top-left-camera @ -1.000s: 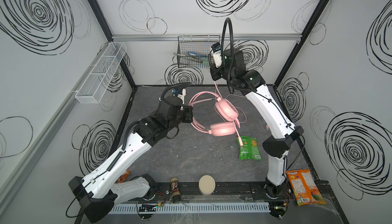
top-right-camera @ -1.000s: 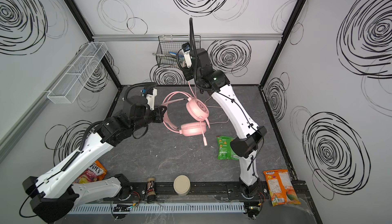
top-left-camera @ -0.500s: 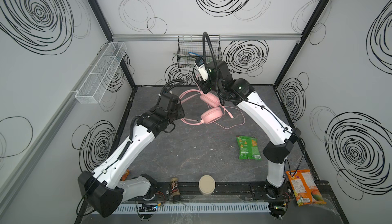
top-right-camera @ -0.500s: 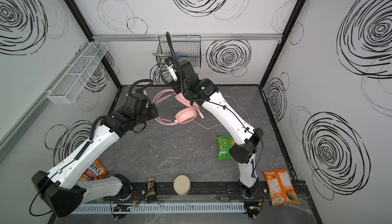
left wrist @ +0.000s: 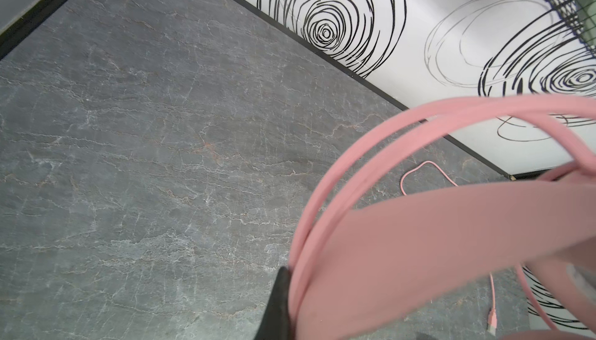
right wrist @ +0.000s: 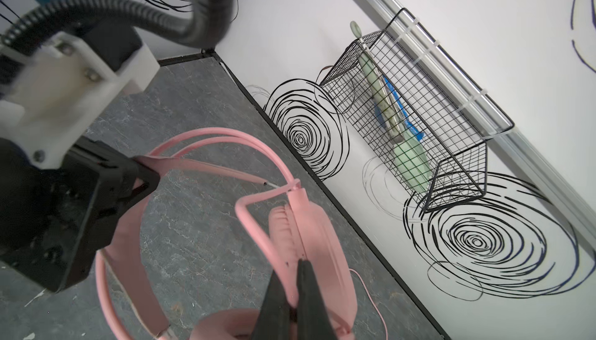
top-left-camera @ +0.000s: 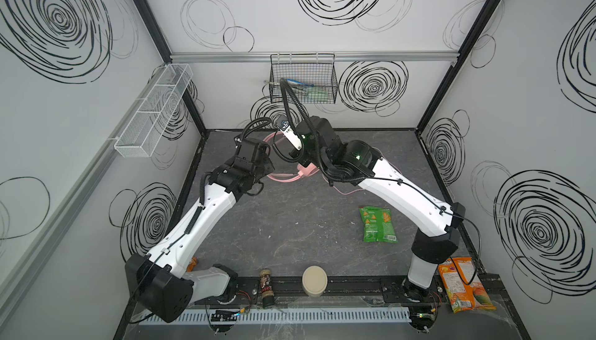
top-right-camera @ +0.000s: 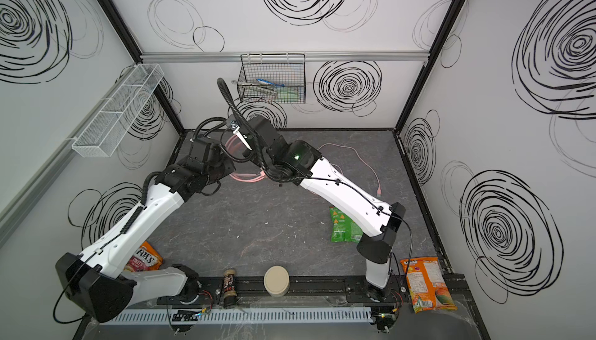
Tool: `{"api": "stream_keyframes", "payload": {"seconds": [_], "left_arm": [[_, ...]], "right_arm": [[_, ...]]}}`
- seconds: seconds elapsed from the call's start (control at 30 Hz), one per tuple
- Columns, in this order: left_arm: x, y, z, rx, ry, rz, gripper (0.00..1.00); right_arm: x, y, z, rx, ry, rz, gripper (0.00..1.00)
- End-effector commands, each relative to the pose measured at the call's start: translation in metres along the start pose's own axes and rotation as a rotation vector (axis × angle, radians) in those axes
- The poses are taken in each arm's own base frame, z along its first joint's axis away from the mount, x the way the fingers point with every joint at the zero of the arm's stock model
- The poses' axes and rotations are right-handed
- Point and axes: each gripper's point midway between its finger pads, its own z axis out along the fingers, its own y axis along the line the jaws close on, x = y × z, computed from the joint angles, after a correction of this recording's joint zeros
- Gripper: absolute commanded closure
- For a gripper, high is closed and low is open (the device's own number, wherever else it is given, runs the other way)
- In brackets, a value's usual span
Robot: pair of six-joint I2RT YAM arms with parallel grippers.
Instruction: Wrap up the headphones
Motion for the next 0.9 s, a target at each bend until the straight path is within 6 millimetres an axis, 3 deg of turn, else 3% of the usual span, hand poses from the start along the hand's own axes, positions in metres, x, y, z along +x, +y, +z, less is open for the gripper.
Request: {"api": "stream_keyframes", "payload": {"seconds": [0.0,0.17,0.33,0.63,0.87], "left_arm": [[-0.033,-0.030,-0.006,0.155,-0.086,-0.163,1.00],[-0.050,-0.023,-0.010,0.179,-0.110,-0.238,1.00],[-0.059,-0.010,-0.016,0.139,-0.153,-0.231,1.00],[-0.068,0.003,-0.042,0.038,-0.256,0.009,1.00],[-0.070,0.014,-0.041,0.024,-0.263,-0.051,1.00]], "right_arm": [[0.005,-0.009,-0.021,0.046,0.026,-0.031,1.00],[0.013,-0.014,-0.034,0.049,0.063,0.005,1.00],[0.015,-0.032,-0.042,0.129,0.067,0.003,1.00],[-0.004,-0.093,-0.046,0.296,0.013,0.010,1.00],[-0.010,-0.095,-0.050,0.320,-0.002,-0.019,1.00]]}}
